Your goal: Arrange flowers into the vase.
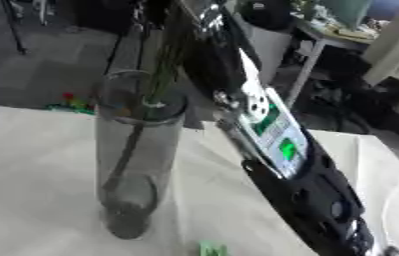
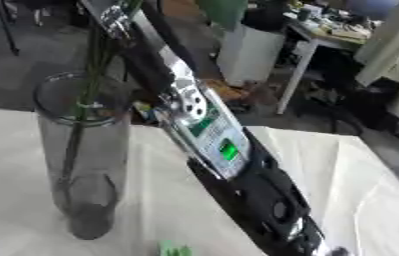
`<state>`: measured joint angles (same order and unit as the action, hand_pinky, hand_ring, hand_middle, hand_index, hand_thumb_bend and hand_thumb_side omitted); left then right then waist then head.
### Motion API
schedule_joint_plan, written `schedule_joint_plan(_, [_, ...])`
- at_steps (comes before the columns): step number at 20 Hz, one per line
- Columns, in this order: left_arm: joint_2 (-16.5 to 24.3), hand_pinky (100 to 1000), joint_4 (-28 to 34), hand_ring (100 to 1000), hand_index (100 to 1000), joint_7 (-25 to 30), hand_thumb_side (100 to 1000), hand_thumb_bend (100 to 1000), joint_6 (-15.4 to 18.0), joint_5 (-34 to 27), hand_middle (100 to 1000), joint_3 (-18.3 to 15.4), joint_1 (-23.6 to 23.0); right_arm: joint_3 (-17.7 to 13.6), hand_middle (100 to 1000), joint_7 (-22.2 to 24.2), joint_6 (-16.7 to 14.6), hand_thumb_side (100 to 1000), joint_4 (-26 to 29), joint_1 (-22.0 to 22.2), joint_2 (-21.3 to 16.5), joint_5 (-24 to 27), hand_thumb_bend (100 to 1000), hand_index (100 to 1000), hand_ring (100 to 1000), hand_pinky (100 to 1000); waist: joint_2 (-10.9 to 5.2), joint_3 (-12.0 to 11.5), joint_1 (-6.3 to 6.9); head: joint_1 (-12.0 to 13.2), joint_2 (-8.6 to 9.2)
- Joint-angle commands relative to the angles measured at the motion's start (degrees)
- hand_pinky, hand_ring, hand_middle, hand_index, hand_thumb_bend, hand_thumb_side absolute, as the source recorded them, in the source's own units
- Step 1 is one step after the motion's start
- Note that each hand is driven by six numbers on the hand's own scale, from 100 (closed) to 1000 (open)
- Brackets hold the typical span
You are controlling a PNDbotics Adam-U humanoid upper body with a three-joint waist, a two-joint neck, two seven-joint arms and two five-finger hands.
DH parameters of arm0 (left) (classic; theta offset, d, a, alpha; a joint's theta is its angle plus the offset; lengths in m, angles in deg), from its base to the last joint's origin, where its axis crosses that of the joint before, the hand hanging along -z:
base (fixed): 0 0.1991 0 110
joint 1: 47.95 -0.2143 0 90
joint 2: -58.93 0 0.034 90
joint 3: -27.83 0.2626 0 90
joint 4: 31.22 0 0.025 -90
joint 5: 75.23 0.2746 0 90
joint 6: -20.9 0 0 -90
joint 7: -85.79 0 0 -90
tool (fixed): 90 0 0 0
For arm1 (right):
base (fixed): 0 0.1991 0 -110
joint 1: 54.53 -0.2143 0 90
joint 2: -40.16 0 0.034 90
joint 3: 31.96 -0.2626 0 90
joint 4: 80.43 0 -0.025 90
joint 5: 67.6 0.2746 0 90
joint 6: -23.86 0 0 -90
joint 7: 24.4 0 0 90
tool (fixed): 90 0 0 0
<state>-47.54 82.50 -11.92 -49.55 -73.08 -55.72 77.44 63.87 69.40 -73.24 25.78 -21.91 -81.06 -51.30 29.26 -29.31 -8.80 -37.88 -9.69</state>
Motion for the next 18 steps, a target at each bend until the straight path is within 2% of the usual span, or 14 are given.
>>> schedule_joint_plan(1, [0.19, 737, 0.87, 799, 937, 0.16, 1000, 100, 0.01, -0.23, 887, -0.08, 0.74, -1.17, 714, 2.2, 0.62, 979, 1.25, -0.42, -2.18, -1.76, 100, 654, 905, 952, -1.95, 0.18, 0.4, -0.17, 0.86])
schedule_joint_plan(10, [0.16, 737, 0.87, 799, 937, 0.22, 1000, 100, 0.0, -0.35, 886, -0.05, 0.72, -2.84, 775, 7.77, 3.3, 1000, 1.46, -0.37, -2.4, -7.53, 100, 718, 951, 998, -2.06, 0.46, 0.43, -0.16, 1.0])
schedule_joint_plan(18, [0.11, 737, 0.87, 799, 937, 0.34, 1000, 100, -0.04, -0.5, 886, 0.05, 0.63, -4.62, 815, 15.14, 4.6, 1000, 2.53, -0.32, -2.64, -13.11, 100, 770, 977, 996, -2.18, 0.66, 0.59, -0.21, 1.16])
